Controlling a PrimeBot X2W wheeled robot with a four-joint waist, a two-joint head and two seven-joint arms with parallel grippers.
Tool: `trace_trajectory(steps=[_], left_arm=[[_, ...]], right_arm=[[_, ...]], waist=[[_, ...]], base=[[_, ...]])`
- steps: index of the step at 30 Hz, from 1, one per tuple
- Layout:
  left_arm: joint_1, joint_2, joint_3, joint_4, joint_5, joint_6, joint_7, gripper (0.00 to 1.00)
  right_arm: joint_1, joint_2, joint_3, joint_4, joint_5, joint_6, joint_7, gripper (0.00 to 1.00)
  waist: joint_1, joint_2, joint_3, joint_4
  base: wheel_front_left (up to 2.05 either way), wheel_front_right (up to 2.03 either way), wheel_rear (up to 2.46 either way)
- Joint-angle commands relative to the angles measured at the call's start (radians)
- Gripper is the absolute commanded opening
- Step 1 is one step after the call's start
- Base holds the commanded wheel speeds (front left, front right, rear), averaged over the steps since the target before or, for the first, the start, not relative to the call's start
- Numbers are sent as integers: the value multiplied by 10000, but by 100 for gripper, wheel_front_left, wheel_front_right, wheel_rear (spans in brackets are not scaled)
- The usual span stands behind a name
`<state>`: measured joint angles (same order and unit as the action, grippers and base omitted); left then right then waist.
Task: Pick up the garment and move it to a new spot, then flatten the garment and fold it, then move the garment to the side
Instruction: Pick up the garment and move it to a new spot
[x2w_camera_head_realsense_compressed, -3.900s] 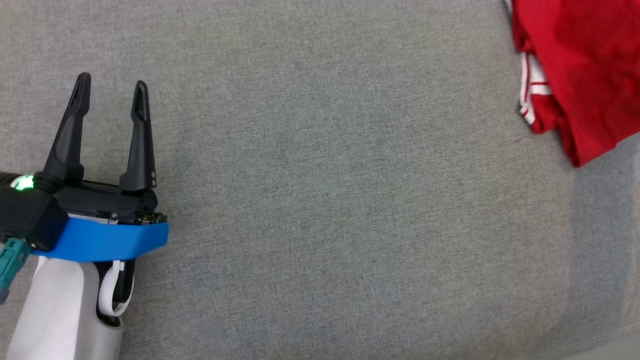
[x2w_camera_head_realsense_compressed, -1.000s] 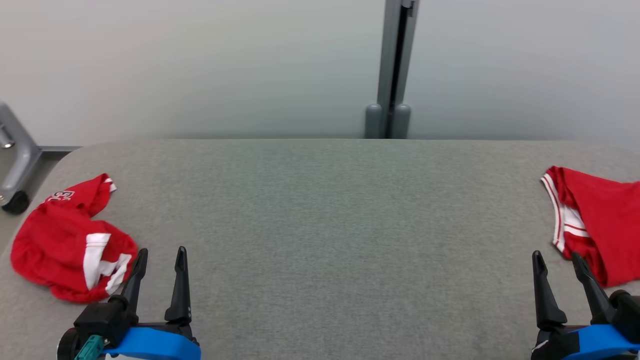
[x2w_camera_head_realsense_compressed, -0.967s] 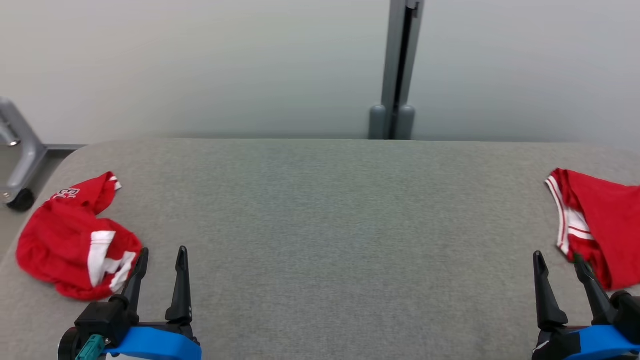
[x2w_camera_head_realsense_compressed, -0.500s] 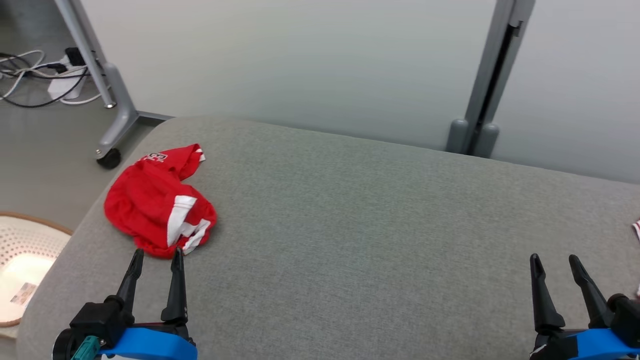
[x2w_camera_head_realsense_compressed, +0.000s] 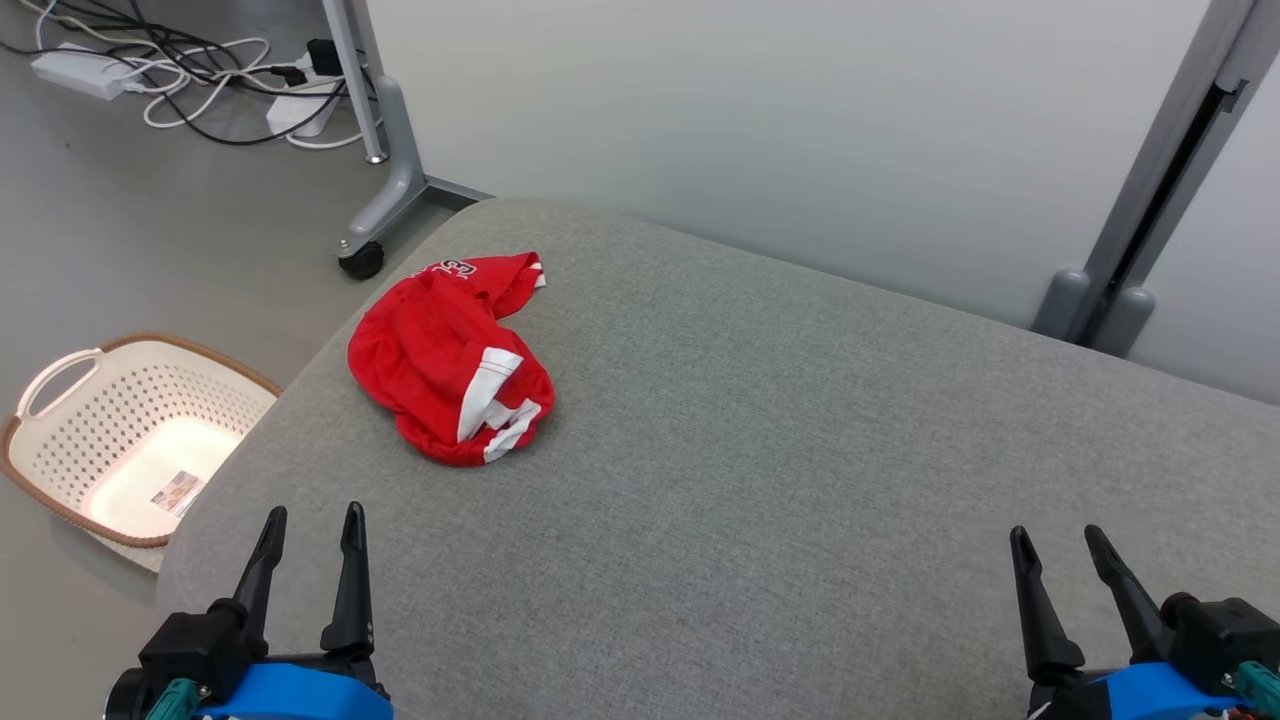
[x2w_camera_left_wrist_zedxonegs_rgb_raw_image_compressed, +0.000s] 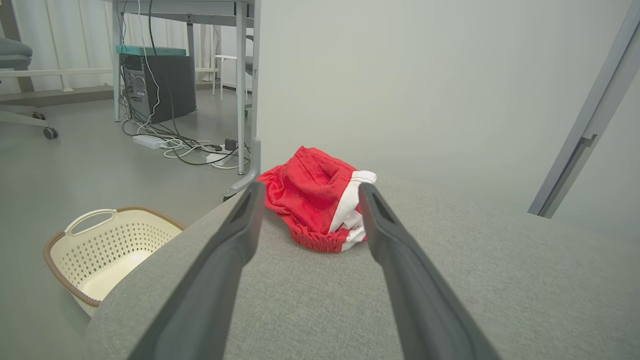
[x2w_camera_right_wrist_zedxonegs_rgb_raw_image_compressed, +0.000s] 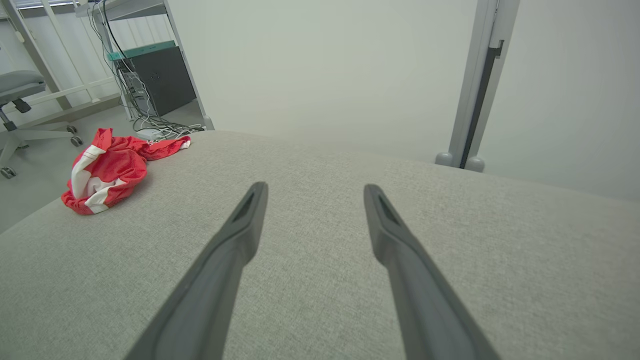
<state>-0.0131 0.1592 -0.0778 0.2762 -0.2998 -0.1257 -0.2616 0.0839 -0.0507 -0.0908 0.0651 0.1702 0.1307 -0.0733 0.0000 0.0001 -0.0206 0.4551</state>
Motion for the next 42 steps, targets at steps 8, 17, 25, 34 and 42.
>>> trace_trajectory(steps=[8, 17, 25, 34, 42], left_arm=[[64, -37, 56, -63, -65, -72, -45, 100], [-163, -104, 253, -288, -110, -74, -45, 100], [-1631, 262, 794, -103, -357, 210, 444, 100], [-4563, 1057, 1766, 1335, -1512, 294, 1857, 100], [-6156, 1888, 2640, 3076, -2579, 556, 3407, 100]], right_arm=[[-241, -3, 21, 205, 45, 1, -93, 100], [-344, -44, 46, 305, -1, 1, -129, 100], [-686, -150, 282, 114, -238, 1, 3, 100], [-1803, -492, 1235, -197, -524, 1, -550, 100], [-2864, -763, 2076, -85, -335, 1, -855, 100]], waist=[[0, -1, 203, 473], [0, -1, 377, 499], [0, -1, 1311, 166], [0, -1, 3020, -1050], [0, -1, 4460, -2521]], base=[[0, 0, 0], [0, 0, 0], [0, 0, 0], [0, 0, 0], [0, 0, 0]])
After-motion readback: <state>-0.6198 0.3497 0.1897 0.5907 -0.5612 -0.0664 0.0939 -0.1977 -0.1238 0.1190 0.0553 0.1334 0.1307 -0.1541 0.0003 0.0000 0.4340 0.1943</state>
